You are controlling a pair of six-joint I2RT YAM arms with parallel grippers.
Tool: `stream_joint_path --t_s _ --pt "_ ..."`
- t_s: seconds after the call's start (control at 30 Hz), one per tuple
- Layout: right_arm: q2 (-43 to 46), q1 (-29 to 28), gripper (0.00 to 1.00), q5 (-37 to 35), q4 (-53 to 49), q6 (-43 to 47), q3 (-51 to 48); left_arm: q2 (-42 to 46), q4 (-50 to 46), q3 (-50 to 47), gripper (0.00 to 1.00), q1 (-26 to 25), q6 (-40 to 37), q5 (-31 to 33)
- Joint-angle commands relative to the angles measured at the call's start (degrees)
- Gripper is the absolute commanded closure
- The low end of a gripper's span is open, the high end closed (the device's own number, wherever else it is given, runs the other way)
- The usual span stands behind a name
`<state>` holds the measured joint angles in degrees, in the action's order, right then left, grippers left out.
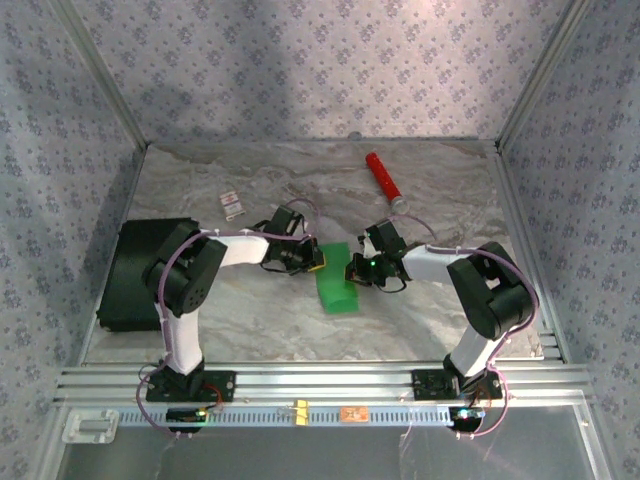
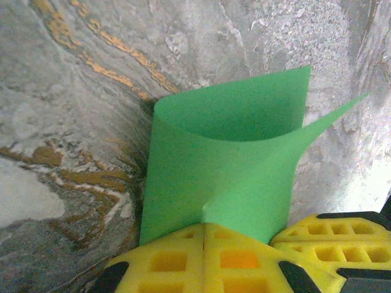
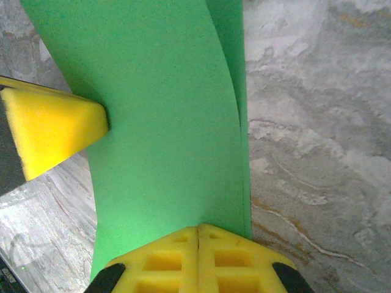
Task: Fold a paper plane with a square sheet of paper (pick it up from the middle)
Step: First fold the square sheet of paper in half at the center of the table.
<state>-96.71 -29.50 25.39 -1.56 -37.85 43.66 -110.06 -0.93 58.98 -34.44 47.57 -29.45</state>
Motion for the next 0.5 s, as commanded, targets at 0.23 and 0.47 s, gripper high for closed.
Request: stream_joint_path --t_s 0.23,0.47 --pt "-3.0 0.2 0.99 -4.6 -6.6 1.4 -0.4 0.1 -3.0 3.0 0.98 0.8 -1.1 -0.1" --pt "-2.8 0.3 0.99 -4.7 -6.3 1.4 -1.1 -0.6 -1.5 3.4 0.97 1.5 -1.1 -0.3"
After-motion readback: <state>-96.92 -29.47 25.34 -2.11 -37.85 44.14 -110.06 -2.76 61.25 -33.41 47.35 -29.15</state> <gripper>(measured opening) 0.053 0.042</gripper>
